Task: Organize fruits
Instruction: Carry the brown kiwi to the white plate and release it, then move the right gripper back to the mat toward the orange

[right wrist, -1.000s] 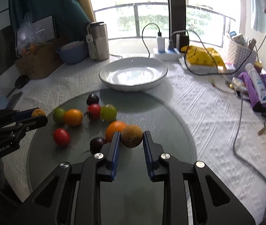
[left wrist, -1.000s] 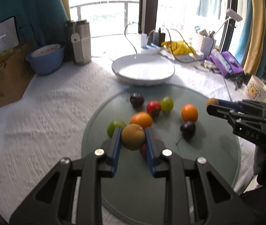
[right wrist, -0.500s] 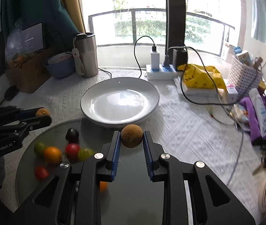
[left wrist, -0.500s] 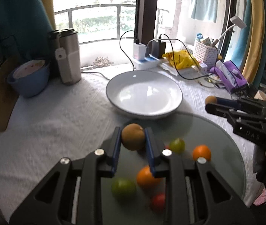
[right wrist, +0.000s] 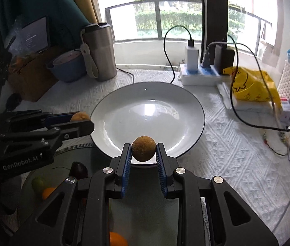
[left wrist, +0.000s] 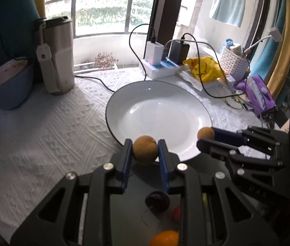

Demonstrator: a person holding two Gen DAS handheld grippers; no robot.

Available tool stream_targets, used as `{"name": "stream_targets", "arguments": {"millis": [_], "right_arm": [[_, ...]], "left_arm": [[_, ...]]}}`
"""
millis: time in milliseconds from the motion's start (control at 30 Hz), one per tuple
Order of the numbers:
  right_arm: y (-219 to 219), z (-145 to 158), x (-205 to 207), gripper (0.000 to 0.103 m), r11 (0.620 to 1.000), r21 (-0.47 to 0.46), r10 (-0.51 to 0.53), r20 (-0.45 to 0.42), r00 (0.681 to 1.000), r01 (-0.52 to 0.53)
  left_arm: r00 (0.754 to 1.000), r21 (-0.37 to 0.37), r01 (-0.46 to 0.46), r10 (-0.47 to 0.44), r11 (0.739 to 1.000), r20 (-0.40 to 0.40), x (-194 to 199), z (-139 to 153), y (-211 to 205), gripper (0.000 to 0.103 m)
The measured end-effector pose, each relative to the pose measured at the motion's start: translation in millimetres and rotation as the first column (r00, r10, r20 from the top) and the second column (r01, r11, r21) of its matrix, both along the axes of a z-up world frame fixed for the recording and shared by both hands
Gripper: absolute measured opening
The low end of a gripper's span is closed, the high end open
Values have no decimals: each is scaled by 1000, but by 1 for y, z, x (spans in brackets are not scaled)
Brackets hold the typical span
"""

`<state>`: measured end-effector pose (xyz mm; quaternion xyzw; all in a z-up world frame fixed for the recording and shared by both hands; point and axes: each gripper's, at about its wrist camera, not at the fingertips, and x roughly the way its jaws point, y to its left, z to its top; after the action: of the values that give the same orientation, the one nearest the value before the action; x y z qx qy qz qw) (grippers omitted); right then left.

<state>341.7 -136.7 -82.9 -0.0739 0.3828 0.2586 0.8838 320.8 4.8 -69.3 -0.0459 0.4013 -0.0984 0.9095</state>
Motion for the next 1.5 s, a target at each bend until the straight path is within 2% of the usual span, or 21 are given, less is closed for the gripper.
{"name": "stream_targets", "arguments": {"millis": [267,533,567,633,767,800,1100,1300,1500], "right_arm": [[1,-5,7,26,1000,3,-5,-16,1000,5],[0,7,-2,29,1000,-6,-26,17,1000,26],[0,9,-5,30,1000,-5,-26,24,999,27],[0,15,-12,31,1000,0,-27,38,999,27],[-1,26,-27,33,1000,3,-31,63,998,31],[-2,29,-31,33,999,3,-33,69,997,33],[-11,47,-67,33,999,13,-49,117,992,48],[-15,53,-91,33,999,17,-51,140,989,49],[-21,49,-112,33,999,13,-54,143,988,53]], "left_arm": [[1000,-9,6,-6,1000,-29,15,-7,0,27],[1000,-8,17,-17,1000,15,2,6,-2,30],[1000,-5,15,-15,1000,23,-1,9,-2,32],[999,-8,14,-14,1000,41,-9,15,-2,46],[997,-17,15,-14,1000,76,-26,27,-1,66],[996,-24,15,-13,1000,84,-32,30,-1,68],[992,-62,41,-33,997,120,-71,46,-4,69],[988,-32,31,-26,999,152,-98,49,-9,70],[986,-40,25,-18,999,165,-123,44,-13,85]]}}
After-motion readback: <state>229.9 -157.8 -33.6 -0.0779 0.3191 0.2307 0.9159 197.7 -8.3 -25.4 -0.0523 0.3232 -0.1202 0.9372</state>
